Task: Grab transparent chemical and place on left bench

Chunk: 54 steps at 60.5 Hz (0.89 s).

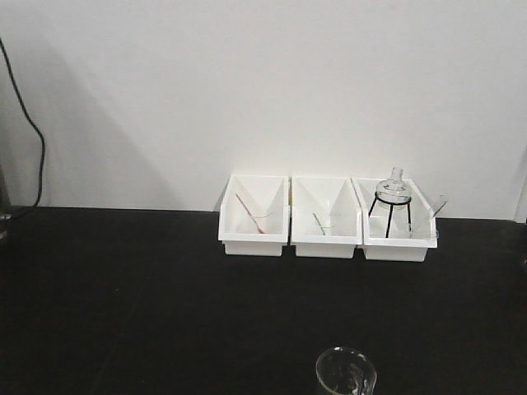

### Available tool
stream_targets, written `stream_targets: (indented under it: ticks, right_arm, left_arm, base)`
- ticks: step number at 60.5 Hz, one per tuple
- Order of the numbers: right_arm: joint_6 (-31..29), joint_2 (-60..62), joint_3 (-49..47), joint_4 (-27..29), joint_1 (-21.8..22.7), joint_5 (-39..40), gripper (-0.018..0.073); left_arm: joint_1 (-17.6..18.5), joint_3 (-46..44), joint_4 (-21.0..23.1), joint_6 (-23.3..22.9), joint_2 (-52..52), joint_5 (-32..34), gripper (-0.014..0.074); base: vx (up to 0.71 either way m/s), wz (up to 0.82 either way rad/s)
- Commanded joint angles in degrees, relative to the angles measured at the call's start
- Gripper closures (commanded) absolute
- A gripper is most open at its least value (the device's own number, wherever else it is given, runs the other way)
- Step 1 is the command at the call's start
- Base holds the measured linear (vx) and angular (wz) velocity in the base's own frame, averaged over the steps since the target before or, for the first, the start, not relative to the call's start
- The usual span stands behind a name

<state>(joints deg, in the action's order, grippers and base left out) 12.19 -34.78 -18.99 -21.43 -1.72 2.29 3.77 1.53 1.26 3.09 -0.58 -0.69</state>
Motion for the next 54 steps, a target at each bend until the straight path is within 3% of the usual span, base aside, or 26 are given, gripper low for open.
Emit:
stream_targets:
  ticks: [1,54]
  right_arm:
    - [-0.18,0.03,-1.70,-0.56,0.04,4.33,0.0564]
    - [-0.18,0.03,-1.70,-0.56,0.04,4.33,0.0564]
  left_arm:
    - [0.10,0.93,0.04,-0.45,-1.10,4.49,0.0600]
    - [0.10,0.93,0.04,-0.45,-1.10,4.49,0.0600]
  base:
    - [0.29,-0.23]
    - [0.12,-0.12]
